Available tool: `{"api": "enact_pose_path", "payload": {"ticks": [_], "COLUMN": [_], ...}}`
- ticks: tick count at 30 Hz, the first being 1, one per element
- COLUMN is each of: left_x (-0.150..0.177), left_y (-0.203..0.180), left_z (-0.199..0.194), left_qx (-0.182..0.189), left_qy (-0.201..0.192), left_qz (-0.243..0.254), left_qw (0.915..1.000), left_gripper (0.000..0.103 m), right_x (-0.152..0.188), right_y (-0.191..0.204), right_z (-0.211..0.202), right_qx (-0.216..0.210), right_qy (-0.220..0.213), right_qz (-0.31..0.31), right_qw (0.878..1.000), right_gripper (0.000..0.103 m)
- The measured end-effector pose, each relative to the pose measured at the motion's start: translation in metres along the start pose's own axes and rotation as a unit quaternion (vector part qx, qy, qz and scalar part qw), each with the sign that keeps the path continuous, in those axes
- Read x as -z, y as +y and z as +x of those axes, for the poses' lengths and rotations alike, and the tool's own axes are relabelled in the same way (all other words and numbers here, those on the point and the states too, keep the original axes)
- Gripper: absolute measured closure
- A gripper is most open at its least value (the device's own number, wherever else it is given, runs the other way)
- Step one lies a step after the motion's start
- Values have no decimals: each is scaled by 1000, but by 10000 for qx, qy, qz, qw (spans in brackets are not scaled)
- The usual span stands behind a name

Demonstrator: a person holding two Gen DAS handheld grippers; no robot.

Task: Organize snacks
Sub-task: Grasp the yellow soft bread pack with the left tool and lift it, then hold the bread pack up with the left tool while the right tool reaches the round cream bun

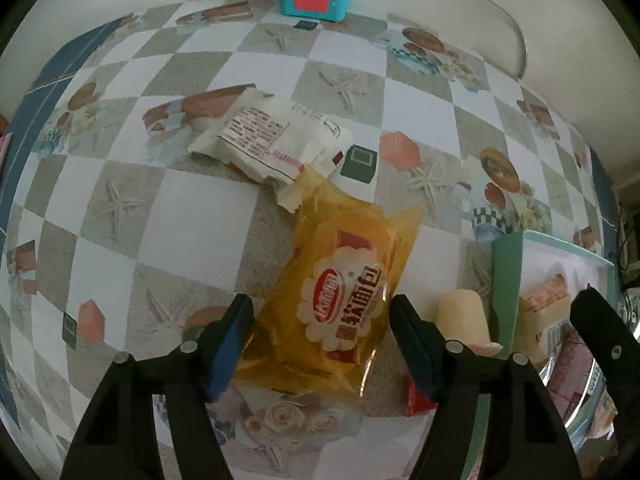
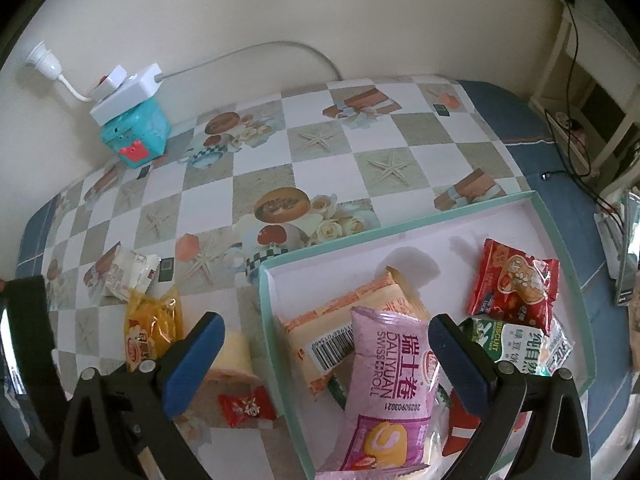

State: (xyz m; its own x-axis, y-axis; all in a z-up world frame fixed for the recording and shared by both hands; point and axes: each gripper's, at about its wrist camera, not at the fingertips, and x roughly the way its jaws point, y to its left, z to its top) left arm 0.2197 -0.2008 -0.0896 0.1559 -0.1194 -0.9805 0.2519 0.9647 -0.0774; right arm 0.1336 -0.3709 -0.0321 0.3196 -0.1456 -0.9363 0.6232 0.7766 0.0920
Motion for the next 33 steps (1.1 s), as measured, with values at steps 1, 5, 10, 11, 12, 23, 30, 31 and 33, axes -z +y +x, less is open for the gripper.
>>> {"api": "enact_pose_path", "payload": {"ticks": [1,5,10,11,12,23,30,31,33], "left_x": [-2,-3,-2,-1,0,13,12,9,9], "left_y": [0,18,48,57,63,108,112,111,111], "left_z": [1,0,-3,-4,-5,-10,-13,-10,-10], "left_qx": [-15,-49,-141,-167,-196,-343,-295,-297,-297], "left_qy": [-14,-31,-30,-26,-24,60,79,82,82], "left_qz": [-38,-311,-680,-775,-841,-1337,-1415,-1416,-1413], "left_qw": [10000,9995,9976,9969,9963,9904,9895,9894,9895], "left_gripper": [39,45,45,45,45,45,45,45,45], "right_x": [1,1,5,6,7,24,37,38,41], "right_y": [0,1,9,12,16,57,81,83,86], "right_z": [0,-1,-6,-8,-10,-14,4,6,9], "right_qx": [7,-3,-84,-103,-135,-711,-935,-958,-970], "right_qy": [5,12,-14,-33,-54,-56,240,279,313], "right_qz": [-2,-2,-115,-148,-203,-825,-1221,-1264,-1343], "right_qw": [10000,10000,9999,9998,9997,9940,9878,9870,9857], "right_gripper": [0,0,0,0,0,8,25,29,32]}}
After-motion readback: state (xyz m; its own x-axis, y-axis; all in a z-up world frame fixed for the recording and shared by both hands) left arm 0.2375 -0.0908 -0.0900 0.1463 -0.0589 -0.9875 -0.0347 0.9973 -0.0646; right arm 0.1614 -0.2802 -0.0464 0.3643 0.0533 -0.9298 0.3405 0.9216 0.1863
